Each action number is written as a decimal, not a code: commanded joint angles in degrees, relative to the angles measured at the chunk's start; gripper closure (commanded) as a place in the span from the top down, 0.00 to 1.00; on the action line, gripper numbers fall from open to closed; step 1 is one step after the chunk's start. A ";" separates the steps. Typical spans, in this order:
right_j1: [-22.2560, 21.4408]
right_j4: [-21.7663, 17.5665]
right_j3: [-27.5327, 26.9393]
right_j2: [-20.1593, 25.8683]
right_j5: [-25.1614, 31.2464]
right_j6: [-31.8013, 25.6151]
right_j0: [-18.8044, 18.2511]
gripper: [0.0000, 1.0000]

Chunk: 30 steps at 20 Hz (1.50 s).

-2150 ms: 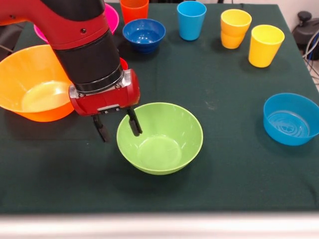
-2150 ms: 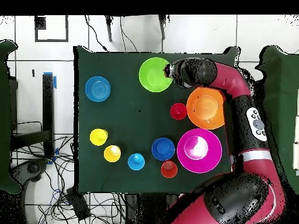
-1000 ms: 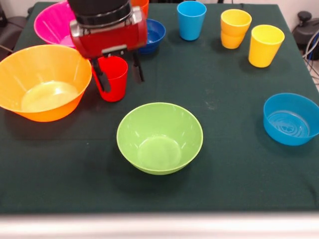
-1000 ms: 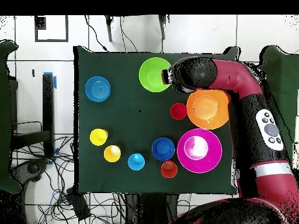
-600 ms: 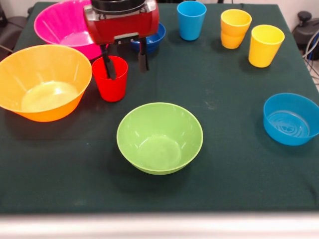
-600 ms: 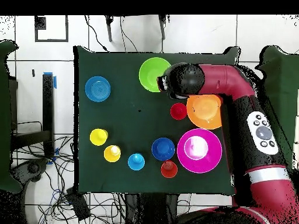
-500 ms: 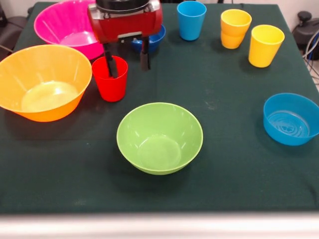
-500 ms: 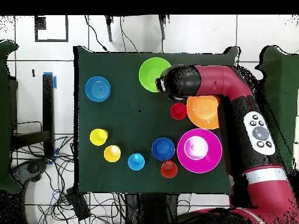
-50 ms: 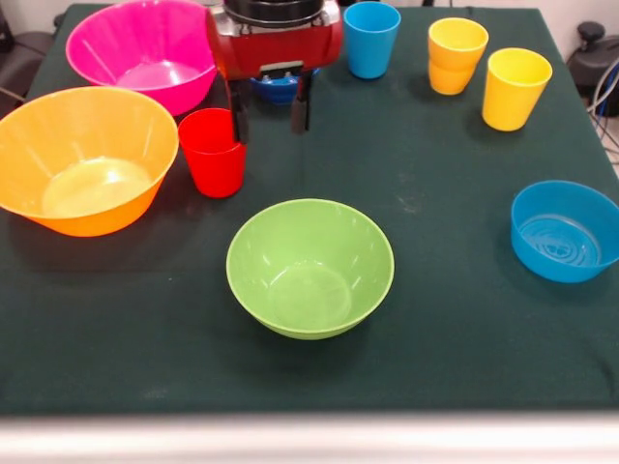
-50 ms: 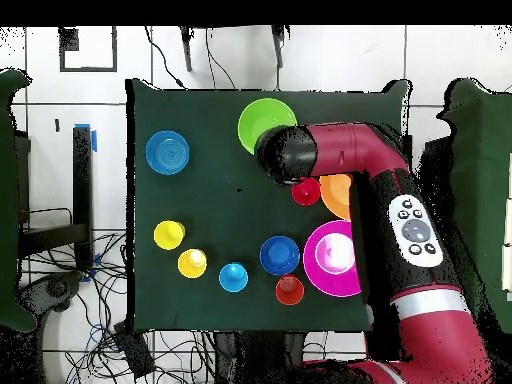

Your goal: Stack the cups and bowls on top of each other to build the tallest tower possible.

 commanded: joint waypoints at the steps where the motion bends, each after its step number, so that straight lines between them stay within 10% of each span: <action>1: 1.82 -3.75 5.31 -8.24 -3.66 12.01 3.44 1.00; 30: 7.44 0.99 5.53 -10.88 -9.54 7.56 2.02 1.00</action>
